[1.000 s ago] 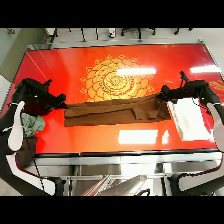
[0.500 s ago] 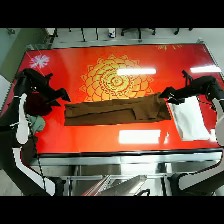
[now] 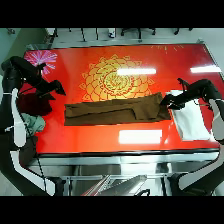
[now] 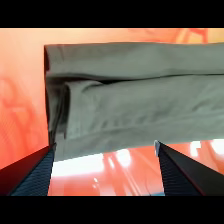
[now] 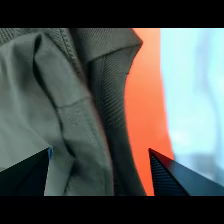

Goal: Fold the shirts.

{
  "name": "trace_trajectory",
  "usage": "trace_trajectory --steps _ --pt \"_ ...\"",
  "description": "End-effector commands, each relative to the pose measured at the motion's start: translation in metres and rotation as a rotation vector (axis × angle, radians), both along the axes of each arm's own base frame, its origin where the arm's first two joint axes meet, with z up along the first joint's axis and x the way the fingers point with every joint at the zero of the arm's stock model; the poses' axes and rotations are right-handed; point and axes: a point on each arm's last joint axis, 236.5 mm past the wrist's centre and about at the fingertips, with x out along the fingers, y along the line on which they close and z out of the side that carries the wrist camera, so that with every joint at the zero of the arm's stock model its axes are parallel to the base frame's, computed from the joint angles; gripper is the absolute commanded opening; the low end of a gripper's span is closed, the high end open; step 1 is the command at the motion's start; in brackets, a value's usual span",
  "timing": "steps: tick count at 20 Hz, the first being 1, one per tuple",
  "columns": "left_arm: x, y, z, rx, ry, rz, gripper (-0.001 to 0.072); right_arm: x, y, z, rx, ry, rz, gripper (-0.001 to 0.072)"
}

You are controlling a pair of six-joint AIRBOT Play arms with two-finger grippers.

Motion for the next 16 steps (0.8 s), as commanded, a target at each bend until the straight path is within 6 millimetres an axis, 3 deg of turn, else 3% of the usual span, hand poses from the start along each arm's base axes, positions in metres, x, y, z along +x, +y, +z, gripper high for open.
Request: trace_trajectory --steps 1,2,3,4,5,6,7,11,14,16 --pt "0.002 -0.012 0.028 0.003 -0.081 -0.021 0.0697 0.004 0.013 -0.015 0.070 0.007 -0.001 0.0698" --pt "0.003 -0.019 0.035 0.004 -0.108 -0.033 0.0696 0.006 0.019 -0.018 0.085 0.008 -0.005 0.0693" --pt "0.004 -0.030 0.040 0.003 -0.128 -0.052 0.0641 0.007 0.022 -0.022 0.086 0.010 -0.003 0.0651" --pt "0.004 -0.040 0.044 0.003 -0.149 -0.080 0.0379 0.008 0.028 -0.025 0.087 0.011 0.005 0.0381" --pt "0.004 -0.051 0.047 0.004 -0.175 -0.123 0.0084 0.009 0.032 -0.027 0.086 -0.004 0.024 0.0189" --pt "0.005 -0.065 0.049 0.001 -0.194 -0.155 0.0018 0.012 0.034 -0.028 0.078 -0.014 0.024 0.0106" --pt "0.005 -0.082 0.050 -0.009 -0.208 -0.183 0.0018 0.016 0.034 -0.028 0.070 -0.026 0.019 0.0024" --pt "0.008 -0.163 0.037 -0.039 -0.301 -0.292 0.0018 0.023 0.028 -0.030 0.053 -0.049 -0.006 0.0024" --pt "0.006 -0.236 0.001 -0.072 -0.381 -0.351 0.0018 0.020 0.032 -0.012 0.064 -0.057 0.017 0.0024" --pt "-0.001 -0.278 -0.038 -0.083 -0.388 -0.392 0.0018 0.020 0.034 0.022 0.068 -0.097 0.051 0.0023"
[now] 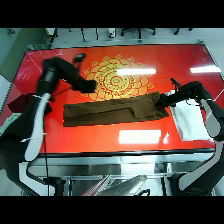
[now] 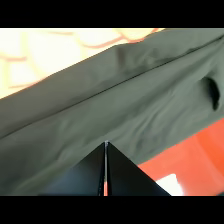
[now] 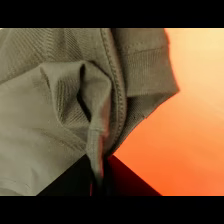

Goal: Fold the shirts.

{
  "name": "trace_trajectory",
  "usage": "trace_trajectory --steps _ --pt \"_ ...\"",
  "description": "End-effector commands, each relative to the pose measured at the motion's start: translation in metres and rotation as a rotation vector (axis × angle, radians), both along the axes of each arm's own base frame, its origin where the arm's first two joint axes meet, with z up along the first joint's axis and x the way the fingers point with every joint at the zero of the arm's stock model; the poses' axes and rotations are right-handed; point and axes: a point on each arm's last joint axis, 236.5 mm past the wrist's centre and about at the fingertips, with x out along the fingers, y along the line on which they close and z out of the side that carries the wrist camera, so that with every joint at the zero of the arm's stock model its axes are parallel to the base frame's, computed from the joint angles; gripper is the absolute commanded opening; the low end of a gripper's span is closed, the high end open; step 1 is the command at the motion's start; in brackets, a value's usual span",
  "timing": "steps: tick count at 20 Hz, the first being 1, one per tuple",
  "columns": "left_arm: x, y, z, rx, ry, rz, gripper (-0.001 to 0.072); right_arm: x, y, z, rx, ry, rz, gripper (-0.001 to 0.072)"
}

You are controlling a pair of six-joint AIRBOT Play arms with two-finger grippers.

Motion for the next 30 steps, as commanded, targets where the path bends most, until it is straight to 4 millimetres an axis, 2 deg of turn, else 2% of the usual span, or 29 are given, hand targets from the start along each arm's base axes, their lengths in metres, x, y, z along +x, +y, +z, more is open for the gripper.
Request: trace_trajectory --steps 1,3,4,6,8,11,13,16,17,19,20,22,24,26,27,29,30 --pt "-0.007 -0.081 -0.059 -0.027 -0.062 -0.070 0.0018 -0.002 0.010 0.058 0.036 -0.059 0.053 0.0023" --pt "-0.021 -0.111 -0.098 -0.032 -0.009 -0.092 0.0017 -0.005 0.015 0.113 0.036 -0.130 0.106 0.0023" --pt "-0.027 -0.126 -0.111 -0.060 0.027 -0.095 0.0018 -0.008 0.020 0.144 0.048 -0.169 0.126 0.0023" --pt "-0.034 -0.158 -0.124 -0.148 0.092 -0.085 0.0017 -0.012 0.037 0.200 0.103 -0.259 0.165 0.0023" --pt "-0.036 -0.184 -0.129 -0.218 0.131 -0.083 0.0018 -0.020 0.048 0.234 0.108 -0.316 0.203 0.0023" --pt "-0.040 -0.203 -0.129 -0.245 0.166 -0.102 0.0018 -0.029 0.056 0.251 0.105 -0.330 0.213 0.0023" --pt "-0.038 -0.211 -0.124 -0.260 0.150 -0.093 0.0018 -0.035 0.058 0.250 0.112 -0.302 0.216 0.0024" --pt "-0.048 -0.213 -0.119 -0.285 0.204 -0.089 0.0017 -0.035 0.058 0.249 0.113 -0.288 0.205 0.0024" --pt "-0.048 -0.205 -0.112 -0.283 0.220 -0.094 0.0017 -0.035 0.057 0.248 0.110 -0.278 0.196 0.0024" --pt "-0.042 -0.179 -0.077 -0.283 0.211 -0.122 0.0017 -0.035 0.057 0.248 0.111 -0.276 0.192 0.0023" --pt "-0.036 -0.160 -0.051 -0.285 0.187 -0.148 0.0017 -0.035 0.057 0.248 0.114 -0.266 0.182 0.0024" --pt "-0.026 -0.111 0.013 -0.296 0.124 -0.164 0.0016 -0.034 0.061 0.247 0.123 -0.249 0.164 0.0024" --pt "-0.021 -0.046 0.080 -0.264 0.017 -0.155 0.0017 -0.029 0.076 0.251 0.141 -0.260 0.151 0.0024" --pt "-0.025 0.020 0.134 -0.202 -0.085 -0.081 0.0017 -0.021 0.112 0.259 0.179 -0.290 0.153 0.0024" --pt "-0.031 0.048 0.157 -0.196 -0.132 -0.032 0.0017 -0.018 0.140 0.262 0.190 -0.311 0.162 0.0024" --pt "-0.049 0.097 0.197 -0.190 -0.245 0.064 0.0017 -0.017 0.213 0.260 0.223 -0.348 0.210 0.0024" --pt "-0.061 0.119 0.212 -0.185 -0.304 0.109 0.0017 -0.021 0.260 0.252 0.243 -0.365 0.244 0.0024"
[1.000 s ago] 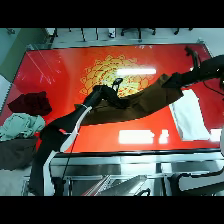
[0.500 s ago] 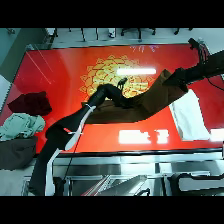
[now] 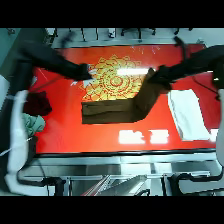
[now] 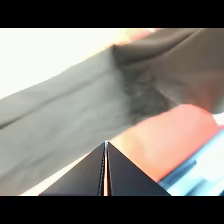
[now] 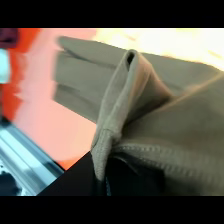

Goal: Fold the shirts.

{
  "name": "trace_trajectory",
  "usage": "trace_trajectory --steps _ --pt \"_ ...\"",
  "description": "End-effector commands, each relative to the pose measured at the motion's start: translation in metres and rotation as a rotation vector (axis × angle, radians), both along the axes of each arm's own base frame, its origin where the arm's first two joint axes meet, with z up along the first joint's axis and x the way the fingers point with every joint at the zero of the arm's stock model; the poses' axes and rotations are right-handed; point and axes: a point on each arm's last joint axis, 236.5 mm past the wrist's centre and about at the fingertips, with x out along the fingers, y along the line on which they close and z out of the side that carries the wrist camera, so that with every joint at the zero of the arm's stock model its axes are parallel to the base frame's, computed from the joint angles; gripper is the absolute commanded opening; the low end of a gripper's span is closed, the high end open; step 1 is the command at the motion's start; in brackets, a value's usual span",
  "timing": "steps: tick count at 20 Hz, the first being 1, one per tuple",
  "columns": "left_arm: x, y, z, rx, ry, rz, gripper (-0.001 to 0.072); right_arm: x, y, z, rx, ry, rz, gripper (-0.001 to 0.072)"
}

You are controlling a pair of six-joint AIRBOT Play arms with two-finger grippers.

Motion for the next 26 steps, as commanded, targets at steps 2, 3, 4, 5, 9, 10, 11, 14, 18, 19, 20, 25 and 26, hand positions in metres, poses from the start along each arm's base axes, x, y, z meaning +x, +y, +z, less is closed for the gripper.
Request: trace_trajectory --steps 2,3,4,5,9,10,11,14,18,19,20,25,26 --pt "-0.058 0.103 0.065 0.035 -0.208 0.232 0.0017 -0.010 0.187 -0.030 0.090 -0.082 0.057 0.0025" --pt "-0.071 0.117 0.068 0.034 -0.245 0.284 0.0017 -0.015 0.235 -0.051 0.109 -0.113 0.048 0.0039" --pt "-0.085 0.129 0.068 0.030 -0.283 0.342 0.0017 -0.025 0.285 -0.077 0.126 -0.151 0.033 0.0204" --pt "-0.098 0.139 0.065 0.022 -0.321 0.401 0.0017 -0.037 0.325 -0.101 0.135 -0.192 0.013 0.0391" --pt "-0.141 0.164 0.030 0.007 -0.403 0.571 0.0017 -0.049 0.353 -0.137 0.102 -0.251 0.011 0.0571" --pt "-0.152 0.168 0.019 0.014 -0.393 0.593 0.0017 -0.034 0.333 -0.131 0.092 -0.227 0.002 0.0618" --pt "-0.161 0.171 0.011 0.019 -0.381 0.609 0.0017 -0.020 0.309 -0.123 0.081 -0.198 -0.002 0.0618" --pt "-0.177 0.177 0.006 0.032 -0.401 0.651 0.0017 0.018 0.209 -0.095 0.038 -0.085 -0.017 0.0618" --pt "-0.184 0.177 0.020 0.038 -0.450 0.662 0.0017 0.038 0.066 -0.095 -0.015 0.132 -0.084 0.0641" --pt "-0.183 0.178 0.021 0.039 -0.446 0.660 0.0017 0.037 0.038 -0.106 -0.036 0.196 -0.110 0.0701" --pt "-0.180 0.178 0.021 0.039 -0.429 0.656 0.0017 0.035 0.018 -0.119 -0.059 0.244 -0.137 0.0701" --pt "-0.161 0.169 0.011 -0.011 -0.338 0.604 0.0017 0.020 -0.013 -0.194 -0.134 0.371 -0.193 0.0700" --pt "-0.158 0.166 0.008 -0.014 -0.325 0.589 0.0017 0.016 -0.007 -0.207 -0.134 0.399 -0.179 0.0700"
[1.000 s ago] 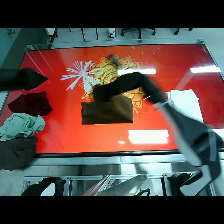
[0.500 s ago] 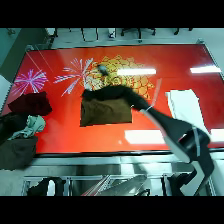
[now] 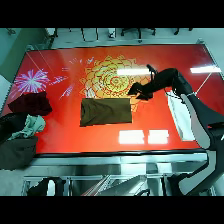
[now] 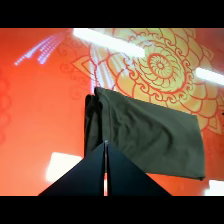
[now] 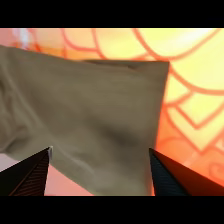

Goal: Fold the shirts.

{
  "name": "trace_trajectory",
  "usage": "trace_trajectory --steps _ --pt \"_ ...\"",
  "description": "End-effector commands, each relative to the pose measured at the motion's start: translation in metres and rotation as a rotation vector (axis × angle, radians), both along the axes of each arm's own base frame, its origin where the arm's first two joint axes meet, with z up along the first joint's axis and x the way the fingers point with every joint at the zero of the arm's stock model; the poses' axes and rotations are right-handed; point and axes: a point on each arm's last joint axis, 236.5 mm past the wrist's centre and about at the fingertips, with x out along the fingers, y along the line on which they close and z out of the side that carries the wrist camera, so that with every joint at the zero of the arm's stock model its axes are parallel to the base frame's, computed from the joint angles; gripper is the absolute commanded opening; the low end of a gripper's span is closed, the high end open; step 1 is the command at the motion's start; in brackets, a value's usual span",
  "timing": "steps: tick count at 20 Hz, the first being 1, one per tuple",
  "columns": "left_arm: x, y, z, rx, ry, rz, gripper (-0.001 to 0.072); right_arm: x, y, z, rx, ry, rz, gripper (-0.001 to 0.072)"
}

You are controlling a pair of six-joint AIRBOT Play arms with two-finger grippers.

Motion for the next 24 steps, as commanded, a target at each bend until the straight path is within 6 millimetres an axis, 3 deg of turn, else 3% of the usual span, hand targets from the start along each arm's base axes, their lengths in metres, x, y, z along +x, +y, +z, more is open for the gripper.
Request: trace_trajectory --steps 1,4,9,10,11,12,13,15,17,19,22,24 --pt "0.011 -0.012 -0.009 -0.029 0.042 -0.059 0.0017 -0.018 -0.005 -0.047 -0.010 0.121 0.013 0.0700" --pt "0.016 -0.028 -0.016 -0.037 0.065 -0.123 0.0017 -0.028 0.023 -0.067 0.038 0.170 0.048 0.0701" --pt "0.027 -0.051 -0.028 -0.051 0.101 -0.206 0.0017 -0.038 0.049 -0.089 0.032 0.193 0.078 0.0688" --pt "0.028 -0.056 -0.030 -0.052 0.106 -0.222 0.0017 -0.038 0.051 -0.089 0.035 0.191 0.078 0.0506" --pt "0.028 -0.062 -0.031 -0.053 0.108 -0.240 0.0017 -0.037 0.052 -0.088 0.035 0.186 0.077 0.0259" --pt "0.029 -0.066 -0.031 -0.053 0.108 -0.254 0.0017 -0.036 0.053 -0.088 0.040 0.182 0.072 0.0108" --pt "0.029 -0.070 -0.031 -0.052 0.102 -0.265 0.0017 -0.035 0.054 -0.086 0.047 0.181 0.067 0.0022" --pt "0.030 -0.074 -0.027 -0.052 0.084 -0.273 0.0017 -0.030 0.056 -0.077 0.056 0.159 0.063 0.0024" --pt "0.030 -0.074 -0.027 -0.054 0.084 -0.271 0.0017 -0.016 0.054 -0.051 0.068 0.094 0.055 0.0024" --pt "0.030 -0.074 -0.027 -0.055 0.084 -0.271 0.0017 0.008 0.043 -0.009 0.086 -0.008 0.027 0.0023" --pt "0.030 -0.074 -0.027 -0.062 0.087 -0.267 0.0017 0.043 0.000 0.069 0.108 -0.169 -0.065 0.0023" --pt "0.030 -0.074 -0.028 -0.061 0.091 -0.269 0.0017 0.062 -0.046 0.117 0.109 -0.271 -0.155 0.0023"
